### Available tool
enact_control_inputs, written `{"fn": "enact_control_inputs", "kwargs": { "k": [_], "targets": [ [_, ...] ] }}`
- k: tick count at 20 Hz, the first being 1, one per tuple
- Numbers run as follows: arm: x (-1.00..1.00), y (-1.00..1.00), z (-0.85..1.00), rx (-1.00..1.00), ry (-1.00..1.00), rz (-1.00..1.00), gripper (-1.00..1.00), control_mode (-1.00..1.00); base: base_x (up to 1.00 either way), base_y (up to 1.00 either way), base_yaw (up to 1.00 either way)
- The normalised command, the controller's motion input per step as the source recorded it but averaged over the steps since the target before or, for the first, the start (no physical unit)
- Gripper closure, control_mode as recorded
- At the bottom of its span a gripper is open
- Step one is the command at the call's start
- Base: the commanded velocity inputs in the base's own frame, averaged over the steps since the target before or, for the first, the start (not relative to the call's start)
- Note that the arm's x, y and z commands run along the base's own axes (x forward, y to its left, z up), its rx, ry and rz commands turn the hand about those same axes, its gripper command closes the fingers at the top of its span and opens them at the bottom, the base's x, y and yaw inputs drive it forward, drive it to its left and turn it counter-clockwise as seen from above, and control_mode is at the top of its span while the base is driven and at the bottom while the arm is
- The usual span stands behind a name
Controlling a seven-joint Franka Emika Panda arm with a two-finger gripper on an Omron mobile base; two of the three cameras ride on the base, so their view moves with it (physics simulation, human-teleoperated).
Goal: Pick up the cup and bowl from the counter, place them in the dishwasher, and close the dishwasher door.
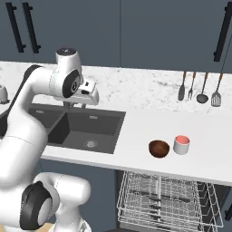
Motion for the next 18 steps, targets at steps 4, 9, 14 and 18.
{"fn": "enact_control_inputs", "kwargs": {
  "k": [4, 9, 14, 18],
  "targets": [
    [-0.53, -0.05, 0.0, 0.0, 0.0, 0.0, -1.0, -1.0, 0.0, 0.0, 0.0],
    [-0.69, -0.17, -0.15, -0.08, 0.16, 0.0, -1.0, -1.0, 0.0, 0.0, 0.0],
    [-0.4, -0.31, -0.46, -0.08, 0.16, -0.01, -1.0, -1.0, 0.0, 0.0, 0.0],
    [0.04, -0.62, -0.76, -0.02, 0.03, 0.0, -1.0, -1.0, 0.0, 0.0, 0.0]
  ]
}}
